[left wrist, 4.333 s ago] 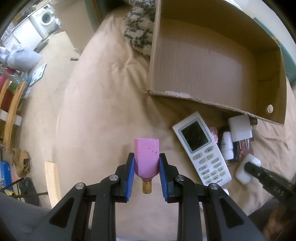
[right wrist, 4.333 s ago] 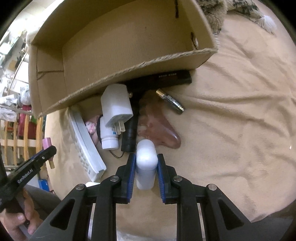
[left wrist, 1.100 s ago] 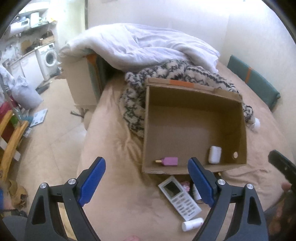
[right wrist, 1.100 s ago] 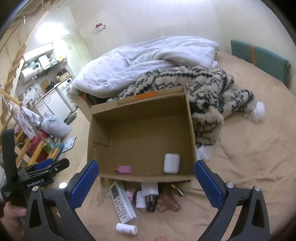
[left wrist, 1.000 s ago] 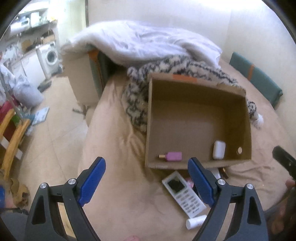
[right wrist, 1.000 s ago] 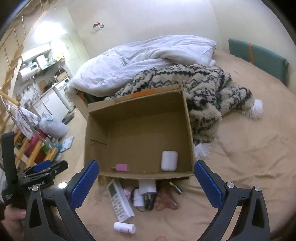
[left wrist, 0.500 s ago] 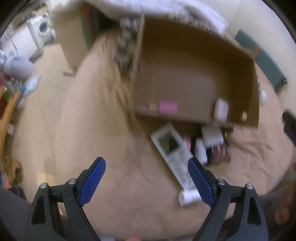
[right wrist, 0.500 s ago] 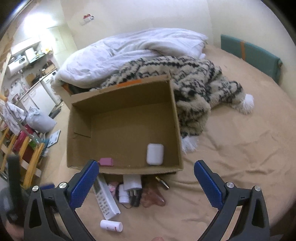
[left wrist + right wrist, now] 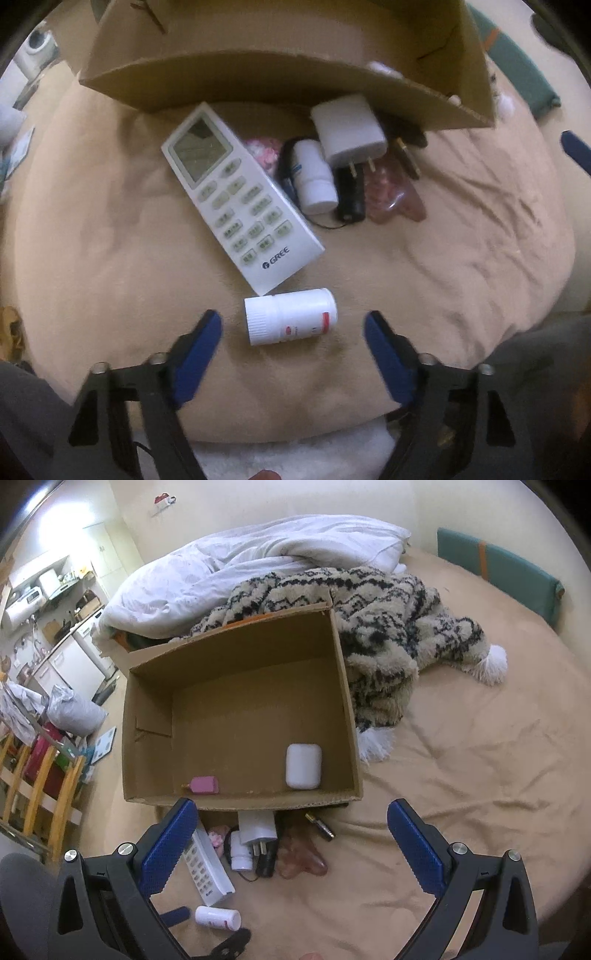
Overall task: Organize rigid objects
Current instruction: 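Lower the left tool and grasp the white pill bottle, then reach the right tool to the items and grasp the white charger plug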
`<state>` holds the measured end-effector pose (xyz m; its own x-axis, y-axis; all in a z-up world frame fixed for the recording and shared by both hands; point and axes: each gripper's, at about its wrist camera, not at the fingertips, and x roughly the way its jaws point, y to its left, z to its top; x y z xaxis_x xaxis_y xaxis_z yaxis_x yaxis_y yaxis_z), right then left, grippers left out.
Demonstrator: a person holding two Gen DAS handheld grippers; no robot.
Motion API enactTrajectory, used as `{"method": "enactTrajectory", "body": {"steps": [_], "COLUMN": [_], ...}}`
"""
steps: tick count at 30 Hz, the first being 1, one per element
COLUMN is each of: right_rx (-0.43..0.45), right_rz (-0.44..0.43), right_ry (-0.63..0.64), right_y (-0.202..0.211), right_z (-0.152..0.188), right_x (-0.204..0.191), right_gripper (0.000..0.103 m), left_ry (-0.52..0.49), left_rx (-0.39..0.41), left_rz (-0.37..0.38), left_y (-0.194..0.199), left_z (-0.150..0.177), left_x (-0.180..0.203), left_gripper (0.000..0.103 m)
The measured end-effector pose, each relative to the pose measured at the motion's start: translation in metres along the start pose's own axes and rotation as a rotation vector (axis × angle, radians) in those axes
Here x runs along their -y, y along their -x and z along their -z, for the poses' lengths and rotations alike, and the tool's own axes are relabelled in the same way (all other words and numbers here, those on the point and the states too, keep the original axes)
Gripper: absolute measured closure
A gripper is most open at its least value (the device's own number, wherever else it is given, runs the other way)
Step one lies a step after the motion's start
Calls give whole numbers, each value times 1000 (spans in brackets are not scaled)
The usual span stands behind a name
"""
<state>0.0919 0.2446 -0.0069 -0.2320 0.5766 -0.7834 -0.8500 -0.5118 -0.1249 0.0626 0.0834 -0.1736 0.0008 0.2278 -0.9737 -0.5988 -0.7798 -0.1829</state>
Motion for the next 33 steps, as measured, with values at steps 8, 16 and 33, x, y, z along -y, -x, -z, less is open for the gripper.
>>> {"method": "enactTrajectory", "body": {"steps": [8, 16, 33], "right_rx": [-63, -160, -473], "right_rz": [-55, -105, -254], "right_ry": [-136, -195, -331], "right_y": [-8, -25, -127], "right_z": [-1, 4, 31], "right_x": [26, 33, 13], "right_gripper": [0, 0, 48], "left_ry": [-67, -172, -54], "left_rx": [-16, 118, 188], "left_rz": [56, -22, -35], "left_y": [8, 67, 99], "left_z": [0, -17, -89], "left_x": [-8, -27, -122], "left_gripper": [59, 59, 59]}}
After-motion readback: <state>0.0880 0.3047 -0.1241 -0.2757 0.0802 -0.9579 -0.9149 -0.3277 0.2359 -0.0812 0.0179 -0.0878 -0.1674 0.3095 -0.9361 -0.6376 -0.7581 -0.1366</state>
